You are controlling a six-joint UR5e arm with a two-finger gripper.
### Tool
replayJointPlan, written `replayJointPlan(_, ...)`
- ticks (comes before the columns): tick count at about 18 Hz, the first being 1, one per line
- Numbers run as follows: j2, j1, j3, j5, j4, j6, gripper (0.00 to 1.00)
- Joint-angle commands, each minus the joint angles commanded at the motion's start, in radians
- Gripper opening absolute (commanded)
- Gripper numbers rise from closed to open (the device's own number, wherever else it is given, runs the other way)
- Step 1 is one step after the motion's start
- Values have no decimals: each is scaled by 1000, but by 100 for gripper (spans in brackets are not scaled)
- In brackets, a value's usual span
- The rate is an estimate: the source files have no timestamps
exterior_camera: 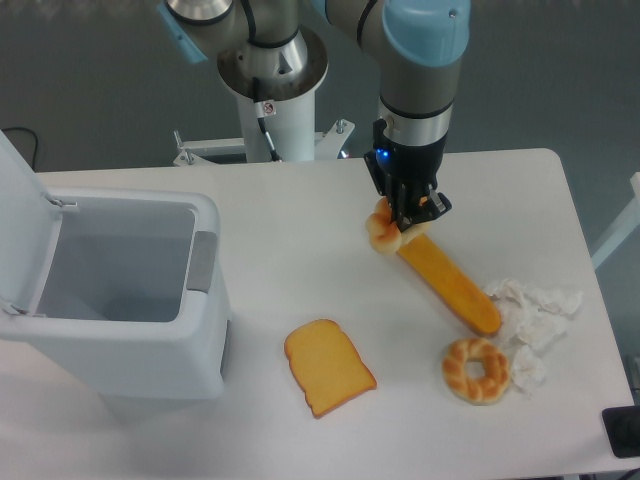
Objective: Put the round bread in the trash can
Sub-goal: 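Close the gripper on the round twisted bread roll beside the baguette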
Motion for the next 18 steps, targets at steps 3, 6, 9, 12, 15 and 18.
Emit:
replayJointPlan(3, 2, -8, -6, 0, 5, -3, 3)
replayJointPlan(6, 0, -8, 2, 8, 3, -5, 3)
replayJointPlan(9, 0, -5, 3, 3, 3, -5, 3)
replayJointPlan(12, 0, -3, 8, 3, 3, -5, 3)
replayJointPlan(15, 0, -6, 9, 5, 2, -6, 3)
replayJointPlan(18, -2, -9, 20, 5, -5, -8, 3)
